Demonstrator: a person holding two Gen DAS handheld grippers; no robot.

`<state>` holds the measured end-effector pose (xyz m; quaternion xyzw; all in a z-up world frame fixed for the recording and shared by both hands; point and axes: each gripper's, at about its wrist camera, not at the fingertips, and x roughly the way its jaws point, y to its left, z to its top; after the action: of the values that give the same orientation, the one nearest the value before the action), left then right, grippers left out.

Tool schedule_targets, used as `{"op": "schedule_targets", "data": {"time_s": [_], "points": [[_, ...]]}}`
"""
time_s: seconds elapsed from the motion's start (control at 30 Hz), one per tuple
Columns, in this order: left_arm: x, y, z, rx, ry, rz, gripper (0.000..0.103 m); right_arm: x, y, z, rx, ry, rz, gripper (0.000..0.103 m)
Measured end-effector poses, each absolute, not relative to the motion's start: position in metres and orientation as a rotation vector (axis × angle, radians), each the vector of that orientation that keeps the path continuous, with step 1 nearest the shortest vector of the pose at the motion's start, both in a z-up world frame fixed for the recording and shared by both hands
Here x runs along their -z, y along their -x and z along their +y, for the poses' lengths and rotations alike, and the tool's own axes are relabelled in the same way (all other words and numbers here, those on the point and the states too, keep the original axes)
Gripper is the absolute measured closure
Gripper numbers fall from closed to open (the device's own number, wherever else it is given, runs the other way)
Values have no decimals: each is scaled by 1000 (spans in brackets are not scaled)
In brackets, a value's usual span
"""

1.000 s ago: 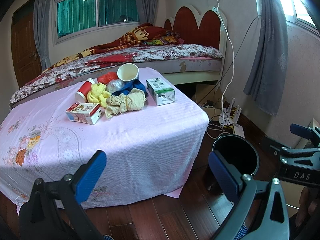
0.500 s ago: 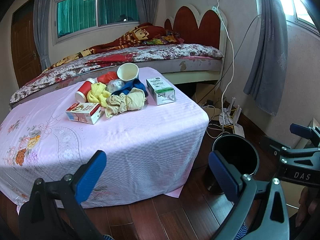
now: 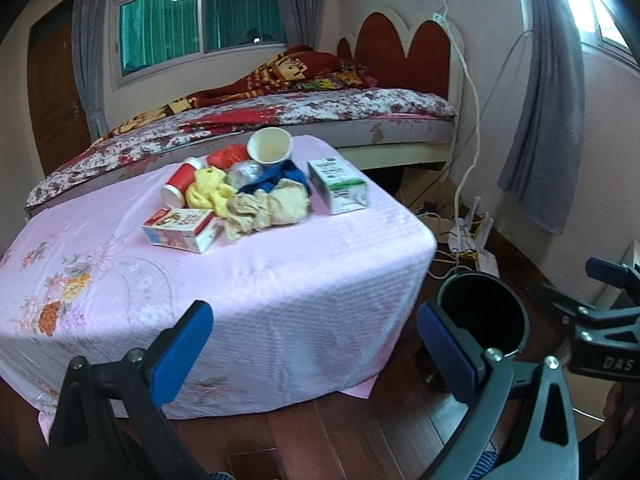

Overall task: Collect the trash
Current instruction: 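Grasp the snack box with the left gripper while the right gripper grasps the milk carton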

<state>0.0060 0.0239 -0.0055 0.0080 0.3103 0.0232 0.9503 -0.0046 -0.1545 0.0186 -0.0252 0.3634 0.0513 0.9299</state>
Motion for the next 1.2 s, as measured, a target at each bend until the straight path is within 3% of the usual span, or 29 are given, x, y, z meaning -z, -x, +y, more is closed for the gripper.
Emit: {"op": "schedule_targets", "data": {"time_s": [0.5, 0.83, 0.97, 1.2], "points": [[6, -59, 138, -171, 47, 632, 1, -44, -69, -72, -290, 119, 698, 0], [38, -128, 167, -236, 87, 706, 1, 7, -179, -18, -285, 181, 802, 1], [48, -150, 166, -250, 88, 723, 1, 25, -216, -13, -277, 166, 839, 10], [60, -187, 173, -304, 131, 773, 1, 37, -254, -8, -275, 139, 850, 11]]}}
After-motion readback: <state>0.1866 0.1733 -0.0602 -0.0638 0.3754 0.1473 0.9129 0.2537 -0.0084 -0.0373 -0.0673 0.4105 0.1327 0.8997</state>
